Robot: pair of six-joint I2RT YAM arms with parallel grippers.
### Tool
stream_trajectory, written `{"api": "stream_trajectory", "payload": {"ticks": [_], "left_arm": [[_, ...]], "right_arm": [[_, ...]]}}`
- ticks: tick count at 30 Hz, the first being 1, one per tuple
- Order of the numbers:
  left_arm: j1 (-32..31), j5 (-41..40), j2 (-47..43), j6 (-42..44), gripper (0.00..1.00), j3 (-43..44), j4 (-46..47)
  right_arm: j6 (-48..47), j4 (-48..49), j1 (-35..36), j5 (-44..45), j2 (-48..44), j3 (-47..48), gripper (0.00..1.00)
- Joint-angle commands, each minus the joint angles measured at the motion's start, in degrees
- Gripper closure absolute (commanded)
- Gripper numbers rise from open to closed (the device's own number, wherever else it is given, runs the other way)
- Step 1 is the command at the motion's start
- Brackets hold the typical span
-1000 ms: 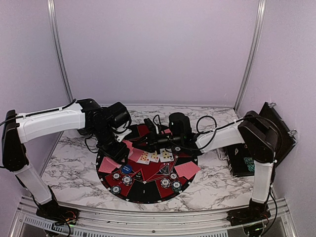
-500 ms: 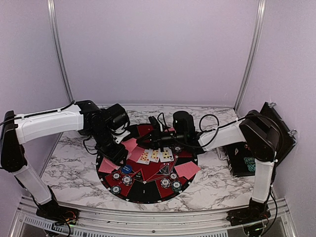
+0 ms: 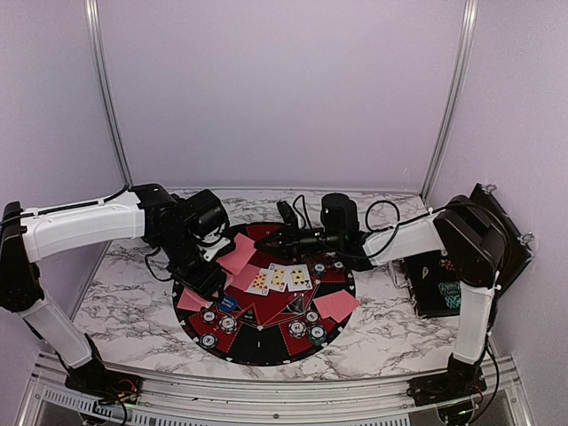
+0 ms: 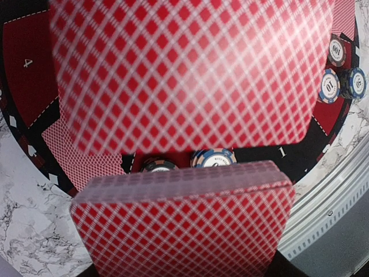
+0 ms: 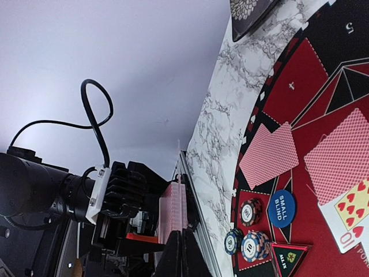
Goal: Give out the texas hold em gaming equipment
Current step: Pick up the poker card from the face-down deck piles, then place the poker card in the community card area.
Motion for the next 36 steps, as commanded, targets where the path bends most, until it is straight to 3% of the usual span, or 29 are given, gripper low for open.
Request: {"api": "stream_trajectory", "payload": {"ticks": [1,7,13,17,25,36], "left_arm": [[0.57,0.28,-2.80,-0.18,0.37,-1.15,0.59],[0.90,0.37,-3.68,-0.02,0.37,-1.78,0.64],[1.37,0.49,-4.48,0.20,0.37,-2.51,0.67],[1.51,0.54,-4.54,0.47,0.37,-2.62,0.76],[1.96,0.67,-4.34,0.84,0.37,-2.90,1.03],[2.35,0.91,-4.02,1.03,0.38,-2.82,1.12]], "right_arm": [[0.14,3.12,-1.71,-3.48,-1.81,0.06,1.00],[-1.78,0.82,-3.36,-4.46,0.36,1.20,1.00],[-13.56,-16.33,-3.91,-0.76,5.34,10.06,1.00],[-16.36,-20.59,-3.92,0.48,10.82,15.78,1.00],[-19.02,-25.90,-3.95,1.71,19.22,23.63,1.00],[-21.32,-30.47,-2.76,2.40,23.94,28.79,1.00]]}}
